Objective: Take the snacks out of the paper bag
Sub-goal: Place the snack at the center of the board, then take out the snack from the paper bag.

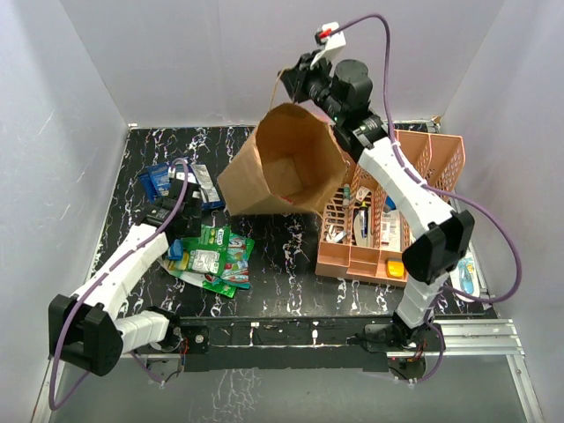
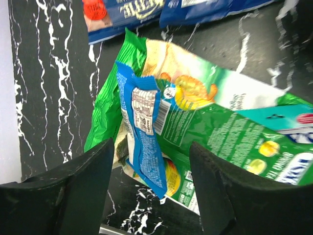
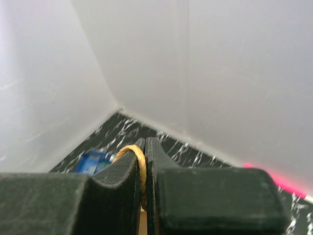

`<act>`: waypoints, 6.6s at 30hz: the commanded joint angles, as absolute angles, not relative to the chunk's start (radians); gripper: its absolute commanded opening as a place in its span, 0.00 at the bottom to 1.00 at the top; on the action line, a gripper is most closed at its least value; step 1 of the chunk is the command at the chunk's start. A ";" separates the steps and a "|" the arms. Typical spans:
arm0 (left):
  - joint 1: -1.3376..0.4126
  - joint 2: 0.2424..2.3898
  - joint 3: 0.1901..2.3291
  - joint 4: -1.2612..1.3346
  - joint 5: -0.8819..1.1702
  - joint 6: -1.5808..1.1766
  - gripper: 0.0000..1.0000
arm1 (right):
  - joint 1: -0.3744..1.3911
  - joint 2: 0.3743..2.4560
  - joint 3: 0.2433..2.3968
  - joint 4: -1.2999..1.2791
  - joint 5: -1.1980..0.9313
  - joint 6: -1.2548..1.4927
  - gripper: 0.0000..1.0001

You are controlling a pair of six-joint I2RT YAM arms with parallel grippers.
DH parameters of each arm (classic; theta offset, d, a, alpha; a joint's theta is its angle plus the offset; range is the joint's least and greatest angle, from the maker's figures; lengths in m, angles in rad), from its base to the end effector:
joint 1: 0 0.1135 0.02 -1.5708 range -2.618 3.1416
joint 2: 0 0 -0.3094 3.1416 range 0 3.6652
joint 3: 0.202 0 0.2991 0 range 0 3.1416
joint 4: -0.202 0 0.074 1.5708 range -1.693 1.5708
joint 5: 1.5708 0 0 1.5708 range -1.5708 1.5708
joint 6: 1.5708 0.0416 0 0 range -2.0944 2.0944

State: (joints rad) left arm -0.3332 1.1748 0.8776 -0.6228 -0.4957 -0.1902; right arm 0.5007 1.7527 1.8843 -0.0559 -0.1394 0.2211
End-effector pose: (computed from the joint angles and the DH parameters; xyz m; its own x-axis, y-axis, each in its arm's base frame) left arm 0.2573 -0.0681 0.2825 -0.7412 0.0806 -0.6664 -0.1270 0.9580 0.2571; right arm 0.4126 0.2323 0.5244 -0.0662 0.2114 -0.9752 -0.5969 0.7747 0.2084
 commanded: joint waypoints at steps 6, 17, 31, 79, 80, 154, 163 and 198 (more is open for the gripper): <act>-0.330 1.039 1.008 -0.631 -0.266 -0.209 0.67 | 0.450 1.910 2.145 -0.041 -0.274 0.185 0.07; -0.331 0.843 0.988 -0.533 0.019 -0.295 0.70 | 0.526 1.645 1.408 0.237 -0.659 0.338 0.07; -0.744 0.919 0.695 0.128 0.066 -0.073 0.65 | 0.521 1.595 1.428 0.137 -0.494 0.451 0.07; -0.635 1.807 0.950 0.630 0.196 0.745 0.55 | 0.521 1.534 1.499 0.035 -0.643 0.517 0.07; -0.635 1.817 0.948 0.655 0.168 0.717 0.58 | 0.520 1.531 1.497 0.035 -0.640 0.517 0.07; -0.673 2.066 1.048 0.904 -0.279 -0.120 0.00 | 0.529 1.544 1.512 -0.056 -0.549 0.451 0.07; -0.673 2.063 1.052 0.936 -0.284 -0.207 0.25 | 0.529 1.543 1.508 -0.058 -0.558 0.454 0.07; -0.713 2.002 0.985 0.784 -0.279 -0.159 0.00 | 0.529 1.552 1.507 -0.061 -0.471 0.423 0.07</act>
